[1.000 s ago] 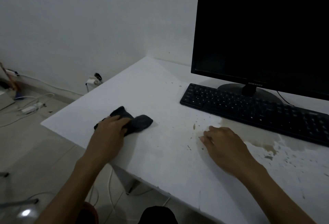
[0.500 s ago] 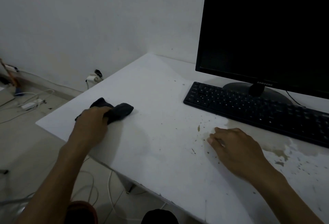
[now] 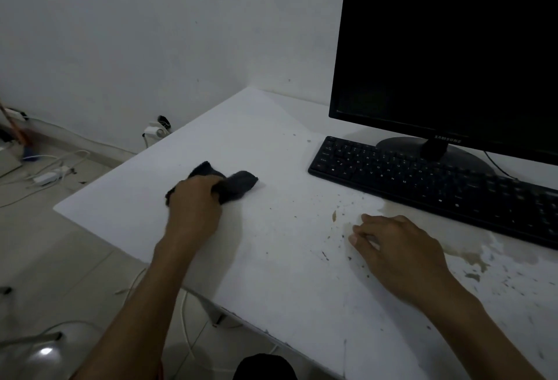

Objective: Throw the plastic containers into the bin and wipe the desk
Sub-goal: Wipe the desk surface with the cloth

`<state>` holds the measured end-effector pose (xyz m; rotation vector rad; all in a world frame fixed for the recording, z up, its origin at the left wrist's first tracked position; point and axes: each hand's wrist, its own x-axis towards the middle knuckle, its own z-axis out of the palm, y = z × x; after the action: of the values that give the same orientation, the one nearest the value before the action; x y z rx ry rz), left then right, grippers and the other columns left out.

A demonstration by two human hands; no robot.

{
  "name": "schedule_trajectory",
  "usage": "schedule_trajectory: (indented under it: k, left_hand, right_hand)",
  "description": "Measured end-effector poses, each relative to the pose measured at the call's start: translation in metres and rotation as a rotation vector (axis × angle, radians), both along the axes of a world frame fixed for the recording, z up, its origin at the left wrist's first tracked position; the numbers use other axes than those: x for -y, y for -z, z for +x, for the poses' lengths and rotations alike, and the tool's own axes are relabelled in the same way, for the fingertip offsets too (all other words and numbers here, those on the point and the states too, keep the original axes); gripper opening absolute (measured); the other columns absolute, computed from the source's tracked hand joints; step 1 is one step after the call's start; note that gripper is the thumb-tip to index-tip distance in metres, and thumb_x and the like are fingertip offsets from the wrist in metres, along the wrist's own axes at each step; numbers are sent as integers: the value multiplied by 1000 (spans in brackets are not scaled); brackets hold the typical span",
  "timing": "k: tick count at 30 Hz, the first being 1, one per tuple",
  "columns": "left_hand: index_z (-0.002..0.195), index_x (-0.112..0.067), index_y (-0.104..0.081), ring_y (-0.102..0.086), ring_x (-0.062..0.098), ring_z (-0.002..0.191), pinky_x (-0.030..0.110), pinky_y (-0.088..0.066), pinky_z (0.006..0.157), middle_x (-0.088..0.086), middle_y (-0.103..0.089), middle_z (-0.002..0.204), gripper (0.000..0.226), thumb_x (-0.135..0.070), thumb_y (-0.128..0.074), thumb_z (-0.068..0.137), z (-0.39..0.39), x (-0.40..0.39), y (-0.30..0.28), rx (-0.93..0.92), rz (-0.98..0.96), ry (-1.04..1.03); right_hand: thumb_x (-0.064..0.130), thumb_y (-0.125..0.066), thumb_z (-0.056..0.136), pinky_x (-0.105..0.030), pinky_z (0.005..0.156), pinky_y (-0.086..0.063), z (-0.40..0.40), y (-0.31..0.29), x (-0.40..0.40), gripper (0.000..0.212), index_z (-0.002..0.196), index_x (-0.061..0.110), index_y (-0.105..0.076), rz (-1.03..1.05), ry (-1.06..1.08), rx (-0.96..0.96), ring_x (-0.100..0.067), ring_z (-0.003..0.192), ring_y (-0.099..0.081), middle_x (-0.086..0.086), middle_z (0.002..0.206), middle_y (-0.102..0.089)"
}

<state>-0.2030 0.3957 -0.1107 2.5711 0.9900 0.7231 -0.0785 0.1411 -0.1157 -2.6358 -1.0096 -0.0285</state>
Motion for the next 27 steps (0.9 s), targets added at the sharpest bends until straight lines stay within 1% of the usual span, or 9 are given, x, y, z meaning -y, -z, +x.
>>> schedule_trajectory:
  k: [4,6,9,11,16,19,21,24,27]
  left_hand:
    - [122,-12,-59,-54,20,112,16,-32,85,6,-61,123,34,-4,-44,93,23,40,5,-188,7,308]
    - [120,-14,-61,-56,22,107,23,-39,87,8,-63,119,34,-4,-44,92,34,30,8,-191,52,263]
    - [107,-13,-67,-60,27,92,29,-41,73,12,-68,102,31,0,-46,88,36,-7,-1,-135,38,73]
    - [109,-15,-67,-60,29,93,32,-44,77,13,-68,103,32,-1,-48,88,32,-16,-5,-146,23,61]
    - [101,-16,-72,-63,15,88,12,-37,79,5,-72,99,32,1,-56,78,3,54,1,-94,80,563]
    - [101,-14,-72,-62,10,95,7,-34,90,1,-72,100,35,-4,-59,70,-23,64,12,-101,73,690]
    - [103,-19,-72,-62,7,100,9,-39,88,-4,-71,106,37,-9,-61,69,-43,58,14,-121,98,657]
    - [97,-18,-74,-68,17,88,19,-49,79,0,-73,99,35,-5,-62,67,-63,37,7,-127,168,523]
    - [108,-18,-70,-66,35,88,39,-51,78,14,-71,102,32,-2,-61,82,-64,-3,-2,-161,134,94]
  right_hand:
    - [48,-41,93,-29,80,-40,1,0,0,32,110,33,-64,6,5,-2,-10,112,-47,16,121,-60]
    - [50,-41,92,-29,83,-41,3,1,1,33,112,34,-63,12,2,-3,-9,115,-45,18,125,-57]
    - [52,-42,91,-29,94,-39,3,4,1,38,122,36,-57,25,-4,-32,-7,125,-39,20,138,-46]
    - [52,-43,91,-29,95,-39,2,6,0,38,123,36,-57,36,-10,-30,-7,126,-38,20,139,-45]
    - [51,-44,91,-29,85,-41,4,4,2,35,115,33,-62,41,7,-2,-10,118,-44,18,129,-54]
    - [53,-44,90,-29,90,-40,4,6,3,38,119,35,-59,35,7,-25,-8,123,-40,19,136,-49]
    - [54,-43,90,-29,93,-38,3,6,2,40,123,35,-57,26,0,-48,-7,127,-37,20,139,-44]
    - [55,-42,90,-29,94,-37,2,4,3,42,124,35,-55,9,-1,-58,-7,128,-35,19,141,-43]
    - [54,-43,90,-29,95,-36,2,1,3,42,125,34,-55,8,-2,-76,-9,129,-35,18,141,-43]
